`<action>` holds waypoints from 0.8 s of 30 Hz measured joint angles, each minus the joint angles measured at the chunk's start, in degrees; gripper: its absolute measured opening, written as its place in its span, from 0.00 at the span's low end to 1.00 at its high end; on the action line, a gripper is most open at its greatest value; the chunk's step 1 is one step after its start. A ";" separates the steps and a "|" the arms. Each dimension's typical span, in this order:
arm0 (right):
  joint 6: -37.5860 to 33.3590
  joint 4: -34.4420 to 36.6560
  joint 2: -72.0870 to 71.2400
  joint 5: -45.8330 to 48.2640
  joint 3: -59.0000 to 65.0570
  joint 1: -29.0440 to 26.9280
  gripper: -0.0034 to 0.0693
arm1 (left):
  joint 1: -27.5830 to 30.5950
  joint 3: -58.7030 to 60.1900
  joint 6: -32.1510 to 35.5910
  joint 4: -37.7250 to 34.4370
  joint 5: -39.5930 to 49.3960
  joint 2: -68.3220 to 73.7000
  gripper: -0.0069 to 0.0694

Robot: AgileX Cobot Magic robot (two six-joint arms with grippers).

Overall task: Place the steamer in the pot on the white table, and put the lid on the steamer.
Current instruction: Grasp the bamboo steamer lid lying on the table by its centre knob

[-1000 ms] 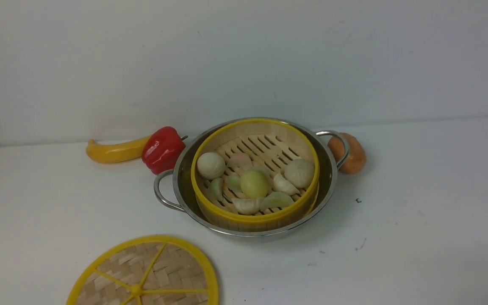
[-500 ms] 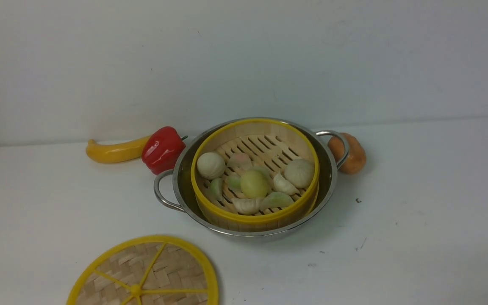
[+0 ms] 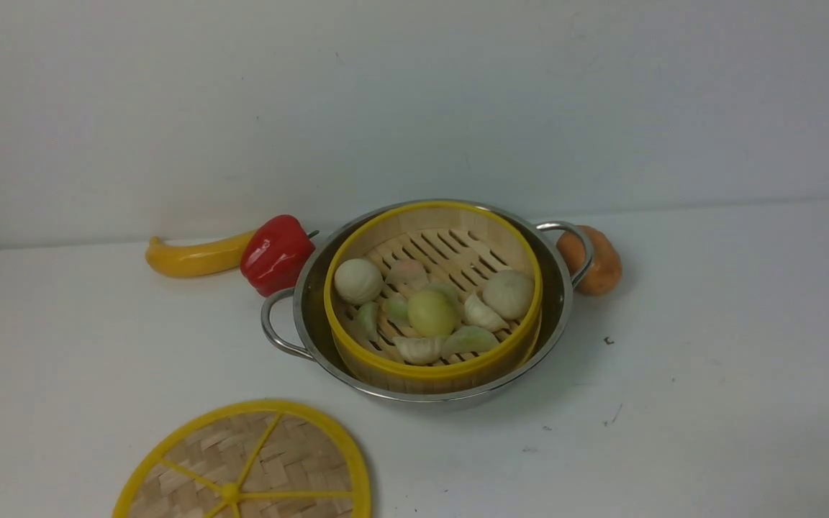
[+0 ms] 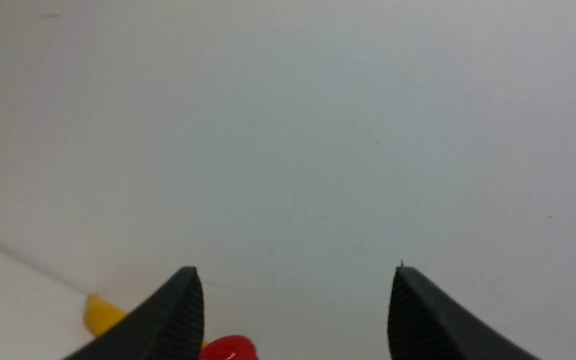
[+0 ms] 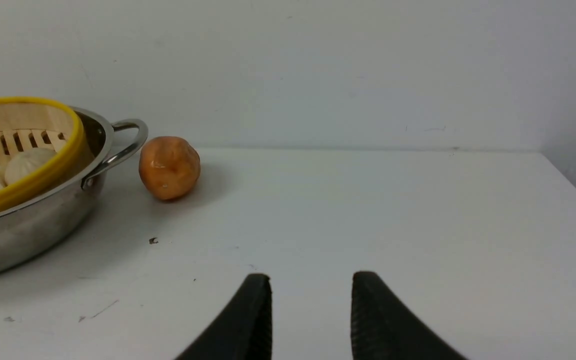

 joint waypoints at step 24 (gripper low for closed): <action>0.00 -0.02 0.00 0.00 0.00 0.00 0.38 | 0.00 -21.64 -48.24 70.49 -24.66 40.59 0.61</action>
